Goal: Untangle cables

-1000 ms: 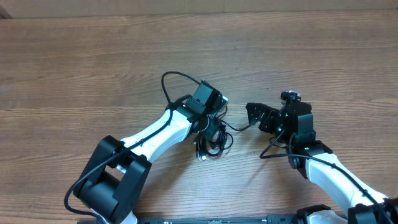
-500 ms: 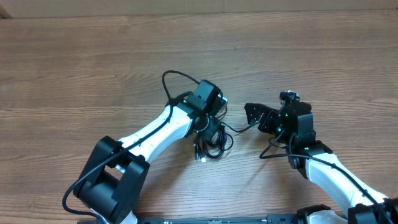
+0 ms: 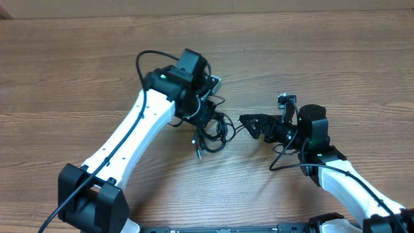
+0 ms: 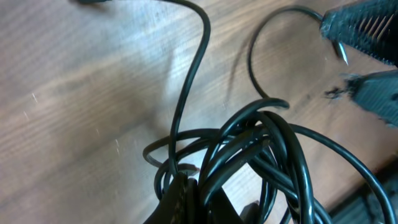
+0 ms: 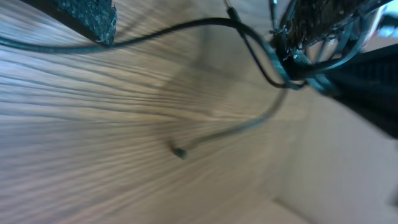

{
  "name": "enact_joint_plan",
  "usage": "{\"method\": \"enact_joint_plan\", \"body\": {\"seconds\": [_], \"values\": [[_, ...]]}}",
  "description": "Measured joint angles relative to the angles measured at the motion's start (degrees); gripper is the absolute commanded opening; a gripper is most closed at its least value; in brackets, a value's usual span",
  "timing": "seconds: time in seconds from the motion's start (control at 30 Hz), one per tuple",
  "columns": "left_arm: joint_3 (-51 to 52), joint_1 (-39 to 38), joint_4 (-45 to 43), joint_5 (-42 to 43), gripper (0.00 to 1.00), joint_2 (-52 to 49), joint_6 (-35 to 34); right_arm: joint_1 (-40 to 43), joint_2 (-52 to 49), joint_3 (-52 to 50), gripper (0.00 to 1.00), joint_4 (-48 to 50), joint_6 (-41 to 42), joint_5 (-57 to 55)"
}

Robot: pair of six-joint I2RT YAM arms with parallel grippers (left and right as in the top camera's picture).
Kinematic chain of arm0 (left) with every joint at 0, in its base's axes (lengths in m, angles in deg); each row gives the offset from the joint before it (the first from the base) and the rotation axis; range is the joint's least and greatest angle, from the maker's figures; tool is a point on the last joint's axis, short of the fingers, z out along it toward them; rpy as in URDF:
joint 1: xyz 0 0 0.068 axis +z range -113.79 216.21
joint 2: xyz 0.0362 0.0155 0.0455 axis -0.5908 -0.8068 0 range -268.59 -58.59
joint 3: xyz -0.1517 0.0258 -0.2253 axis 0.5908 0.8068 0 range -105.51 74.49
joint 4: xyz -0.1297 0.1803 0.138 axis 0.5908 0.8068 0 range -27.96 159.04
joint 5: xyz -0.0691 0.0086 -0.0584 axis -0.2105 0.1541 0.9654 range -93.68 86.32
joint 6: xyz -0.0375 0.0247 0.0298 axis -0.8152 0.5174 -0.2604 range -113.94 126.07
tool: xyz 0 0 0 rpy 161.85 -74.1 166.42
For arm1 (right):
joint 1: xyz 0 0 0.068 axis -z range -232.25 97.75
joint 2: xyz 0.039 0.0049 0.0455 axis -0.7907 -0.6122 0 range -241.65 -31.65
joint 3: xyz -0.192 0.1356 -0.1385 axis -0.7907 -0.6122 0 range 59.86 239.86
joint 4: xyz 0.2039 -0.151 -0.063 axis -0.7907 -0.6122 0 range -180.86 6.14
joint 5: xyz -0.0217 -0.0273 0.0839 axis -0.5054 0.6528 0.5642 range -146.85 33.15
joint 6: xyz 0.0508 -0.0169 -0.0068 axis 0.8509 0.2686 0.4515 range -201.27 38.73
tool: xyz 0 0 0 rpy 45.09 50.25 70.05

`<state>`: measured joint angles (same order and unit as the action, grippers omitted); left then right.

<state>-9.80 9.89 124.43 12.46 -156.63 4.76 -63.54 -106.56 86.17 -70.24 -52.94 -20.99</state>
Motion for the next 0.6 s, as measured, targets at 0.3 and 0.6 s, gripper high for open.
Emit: {"method": "enact_joint_plan", "body": {"seconds": [0.3, 0.6], "values": [[-0.6, 7.7, 3.7, 13.0, 0.04, 0.3, 0.0, 0.0, 10.4, 0.0, 0.96, 1.8, -1.2, 6.4], [-0.9, 18.8, 3.6, 37.2, 0.04, 0.5, 0.0, 0.0, 13.7, 0.0, 0.99, 11.9, 1.3, 6.9]]}}
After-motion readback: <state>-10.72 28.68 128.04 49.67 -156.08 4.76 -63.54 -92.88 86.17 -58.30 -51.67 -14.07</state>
